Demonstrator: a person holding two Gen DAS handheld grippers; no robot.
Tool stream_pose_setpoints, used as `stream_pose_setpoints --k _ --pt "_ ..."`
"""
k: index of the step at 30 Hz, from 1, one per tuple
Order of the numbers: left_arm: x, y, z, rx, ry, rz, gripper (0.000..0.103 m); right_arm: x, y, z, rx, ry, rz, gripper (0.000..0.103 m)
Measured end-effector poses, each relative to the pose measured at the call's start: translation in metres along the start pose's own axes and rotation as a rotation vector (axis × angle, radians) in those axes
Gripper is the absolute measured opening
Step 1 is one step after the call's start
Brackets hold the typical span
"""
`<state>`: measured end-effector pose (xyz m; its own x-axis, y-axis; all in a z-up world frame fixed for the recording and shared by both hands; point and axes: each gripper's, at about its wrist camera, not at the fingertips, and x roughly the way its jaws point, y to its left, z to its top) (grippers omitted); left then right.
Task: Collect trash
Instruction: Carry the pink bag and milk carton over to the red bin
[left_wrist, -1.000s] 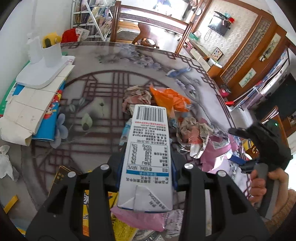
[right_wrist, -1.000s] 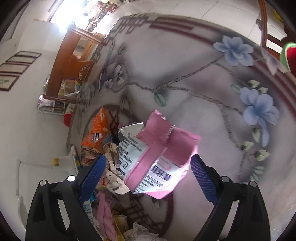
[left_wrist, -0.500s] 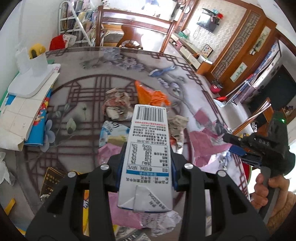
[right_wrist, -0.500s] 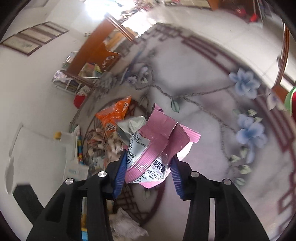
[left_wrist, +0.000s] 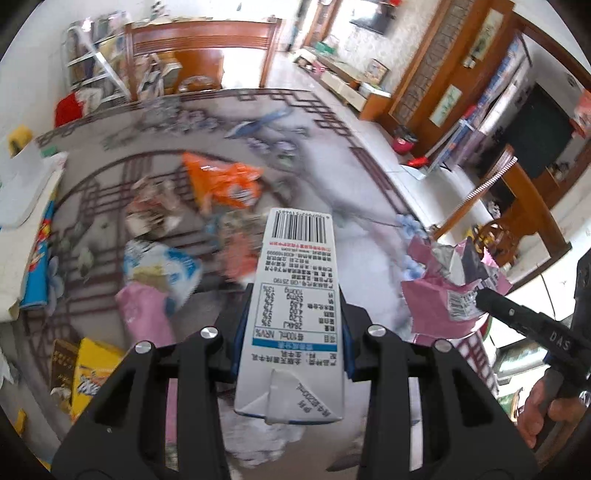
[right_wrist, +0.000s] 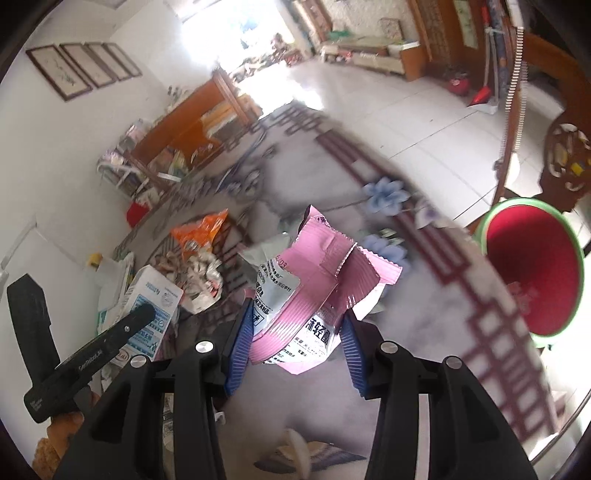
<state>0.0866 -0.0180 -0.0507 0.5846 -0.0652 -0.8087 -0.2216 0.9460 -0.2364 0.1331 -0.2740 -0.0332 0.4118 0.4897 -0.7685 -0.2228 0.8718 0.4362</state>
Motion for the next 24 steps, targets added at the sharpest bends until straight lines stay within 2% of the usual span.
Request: stream_pose_setpoints --k 11,24 --pt "0.018 -0.071 -0.006 0.116 0.044 -0.082 0.037 -0.027 -0.057 -0.014 0.124 -0.021 -0.03 0.044" --pt "0.03 -0.108 -0.012 0.17 0.072 -0.101 0.037 -0.045 -0.088 -0.022 0.179 -0.041 -0.036 0.044"
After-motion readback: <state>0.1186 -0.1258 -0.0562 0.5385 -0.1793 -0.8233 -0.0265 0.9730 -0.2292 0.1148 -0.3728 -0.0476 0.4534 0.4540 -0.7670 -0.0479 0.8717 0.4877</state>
